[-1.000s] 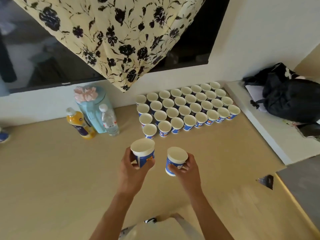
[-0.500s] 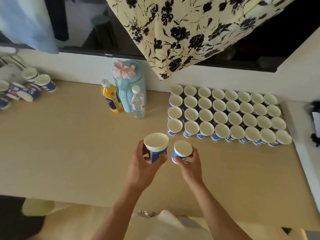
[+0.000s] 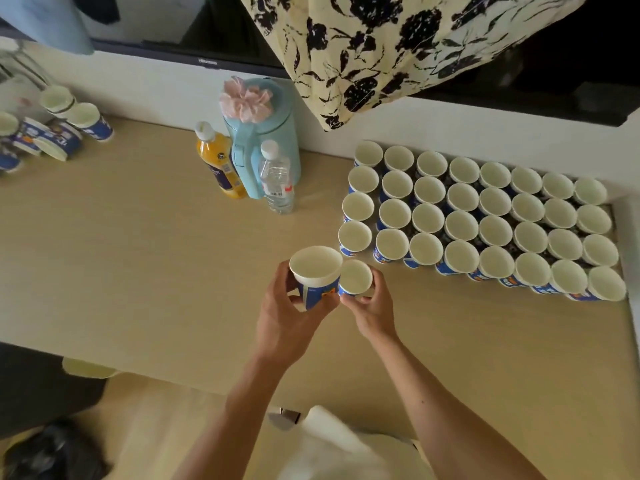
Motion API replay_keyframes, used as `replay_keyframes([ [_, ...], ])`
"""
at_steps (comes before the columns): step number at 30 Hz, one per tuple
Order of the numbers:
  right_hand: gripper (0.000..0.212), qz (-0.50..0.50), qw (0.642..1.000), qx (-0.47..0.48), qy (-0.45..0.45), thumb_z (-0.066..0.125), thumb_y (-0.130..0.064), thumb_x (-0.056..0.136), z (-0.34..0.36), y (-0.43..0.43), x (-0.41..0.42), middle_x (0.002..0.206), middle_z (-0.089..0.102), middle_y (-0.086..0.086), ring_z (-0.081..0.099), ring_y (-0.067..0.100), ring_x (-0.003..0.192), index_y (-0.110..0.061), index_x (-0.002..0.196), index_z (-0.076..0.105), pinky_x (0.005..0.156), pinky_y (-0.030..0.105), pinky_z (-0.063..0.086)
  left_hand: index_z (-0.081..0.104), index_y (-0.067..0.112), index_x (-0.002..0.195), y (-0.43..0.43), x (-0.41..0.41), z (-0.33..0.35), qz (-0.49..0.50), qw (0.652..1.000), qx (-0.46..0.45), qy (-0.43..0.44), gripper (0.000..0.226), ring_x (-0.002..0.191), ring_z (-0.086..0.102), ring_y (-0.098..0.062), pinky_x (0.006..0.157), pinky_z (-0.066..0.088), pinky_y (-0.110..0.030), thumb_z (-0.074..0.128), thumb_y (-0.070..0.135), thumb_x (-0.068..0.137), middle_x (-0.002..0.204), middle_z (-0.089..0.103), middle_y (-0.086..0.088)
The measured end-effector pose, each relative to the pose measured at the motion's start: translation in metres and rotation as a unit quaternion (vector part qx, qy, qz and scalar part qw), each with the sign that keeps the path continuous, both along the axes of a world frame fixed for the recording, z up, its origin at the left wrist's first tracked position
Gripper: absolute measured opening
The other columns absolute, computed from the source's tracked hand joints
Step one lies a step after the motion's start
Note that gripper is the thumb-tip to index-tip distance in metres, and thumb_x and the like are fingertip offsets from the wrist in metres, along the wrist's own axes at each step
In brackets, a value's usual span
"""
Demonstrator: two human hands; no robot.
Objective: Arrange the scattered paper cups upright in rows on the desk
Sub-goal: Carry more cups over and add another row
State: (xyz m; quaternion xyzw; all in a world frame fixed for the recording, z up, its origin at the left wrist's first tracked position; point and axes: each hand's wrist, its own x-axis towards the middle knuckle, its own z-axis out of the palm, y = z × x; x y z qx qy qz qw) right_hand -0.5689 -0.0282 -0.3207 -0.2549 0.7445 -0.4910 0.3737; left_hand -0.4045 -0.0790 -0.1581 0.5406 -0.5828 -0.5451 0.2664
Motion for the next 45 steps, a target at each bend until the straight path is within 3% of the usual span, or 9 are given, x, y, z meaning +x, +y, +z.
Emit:
replay_keyframes([
  [18, 0.071, 0.017, 0.999, -0.023, 0.038, 0.082, -0.025, 0.062, -0.034, -0.027, -0.011, 0.125, 0.062, -0.007, 0.06, 0.014, 0.116, -0.026, 0.128, 0.056, 0.093, 0.053, 0.056, 0.062, 0.035, 0.116, 0.001, 0.013, -0.005, 0.012, 1.0, 0.016, -0.014, 0.051, 0.099, 0.068, -0.013, 0.08, 0.056, -0.024, 0.081, 0.031, 0.07, 0.106, 0.072, 0.015],
  [23, 0.076, 0.012, 1.0, 0.003, 0.026, 0.081, -0.007, 0.066, -0.03, -0.022, -0.007, 0.133, 0.052, -0.003, 0.056, 0.009, 0.116, -0.024, 0.134, 0.051, 0.096, 0.048, 0.055, 0.062, 0.036, 0.115, 0.003, 0.013, -0.004, -0.002, 1.0, 0.01, -0.022, 0.05, 0.096, 0.068, -0.01, 0.078, 0.056, -0.022, 0.081, 0.031, 0.07, 0.105, 0.072, 0.017],
  [26, 0.078, -0.027, 0.996, 0.023, 0.079, 0.077, 0.001, 0.072, -0.019, -0.005, -0.002, 0.13, 0.047, 0.003, 0.055, 0.019, 0.11, -0.014, 0.14, 0.043, 0.09, 0.037, 0.052, 0.062, 0.036, 0.115, 0.006, 0.011, -0.004, -0.009, 1.0, 0.008, -0.025, 0.05, 0.097, 0.067, -0.01, 0.08, 0.054, -0.022, 0.081, 0.031, 0.069, 0.106, 0.071, 0.017],
  [28, 0.069, -0.085, 0.995, 0.0, 0.052, 0.076, 0.0, 0.077, 0.002, 0.007, 0.0, 0.122, 0.052, 0.002, 0.056, 0.016, 0.105, -0.018, 0.137, 0.047, 0.085, 0.031, 0.048, 0.062, 0.036, 0.115, 0.007, 0.007, -0.003, -0.019, 0.999, 0.002, -0.026, 0.049, 0.098, 0.067, -0.01, 0.081, 0.053, -0.021, 0.081, 0.032, 0.07, 0.106, 0.071, 0.016],
  [30, 0.053, -0.108, 0.992, -0.033, -0.052, 0.075, -0.008, 0.078, 0.033, 0.013, -0.004, 0.112, 0.064, 0.003, 0.062, 0.015, 0.099, -0.022, 0.126, 0.056, 0.085, 0.031, 0.048, 0.062, 0.036, 0.116, 0.008, 0.002, -0.004, -0.036, 0.999, -0.003, -0.028, 0.05, 0.098, 0.066, -0.01, 0.081, 0.054, -0.021, 0.081, 0.032, 0.07, 0.106, 0.071, 0.015],
  [34, 0.058, 0.06, 0.965, -0.114, -0.228, 0.073, -0.025, 0.073, 0.088, 0.029, -0.02, 0.119, 0.07, 0.011, 0.064, 0.023, 0.111, -0.014, 0.129, 0.061, 0.092, 0.035, 0.051, 0.061, 0.034, 0.121, 0.014, -0.016, -0.005, -0.077, 0.996, -0.028, -0.029, 0.056, 0.1, 0.065, -0.006, 0.079, 0.052, -0.016, 0.084, 0.032, 0.07, 0.113, 0.065, 0.012],
  [38, 0.065, 0.173, 0.956, -0.112, -0.209, 0.074, -0.028, 0.075, 0.117, 0.04, -0.026, 0.128, 0.068, 0.009, 0.061, 0.026, 0.124, -0.013, 0.136, 0.056, 0.101, 0.036, 0.051, 0.059, 0.024, 0.13, 0.021, -0.031, -0.003, -0.137, 0.988, -0.062, -0.026, 0.067, 0.1, 0.065, -0.007, 0.079, 0.049, -0.012, 0.089, 0.031, 0.07, 0.115, 0.067, 0.009],
  [41, 0.069, 0.15, 0.961, -0.117, -0.199, 0.079, -0.027, 0.071, 0.123, 0.045, -0.031, 0.124, 0.071, 0.009, 0.065, 0.025, 0.119, -0.012, 0.135, 0.058, 0.094, 0.032, 0.053, 0.054, 0.022, 0.132, 0.025, -0.039, 0.0, -0.163, 0.981, -0.098, -0.032, 0.075, 0.101, 0.066, -0.008, 0.081, 0.051, -0.016, 0.081, 0.043, 0.065, 0.114, 0.07, 0.011],
  [45, 0.07, 0.096, 0.971, -0.126, -0.179, 0.083, -0.022, 0.065, 0.117, 0.053, -0.035, 0.119, 0.072, 0.003, 0.068, 0.018, 0.112, -0.015, 0.13, 0.06, 0.09, 0.027, 0.054, 0.052, 0.021, 0.134, 0.03, -0.04, -0.004, -0.187, 0.975, -0.104, -0.059, 0.076, 0.108, 0.063, -0.005, 0.084, 0.05, -0.017, 0.087, 0.026, 0.067, 0.123, 0.065, 0.016],
])
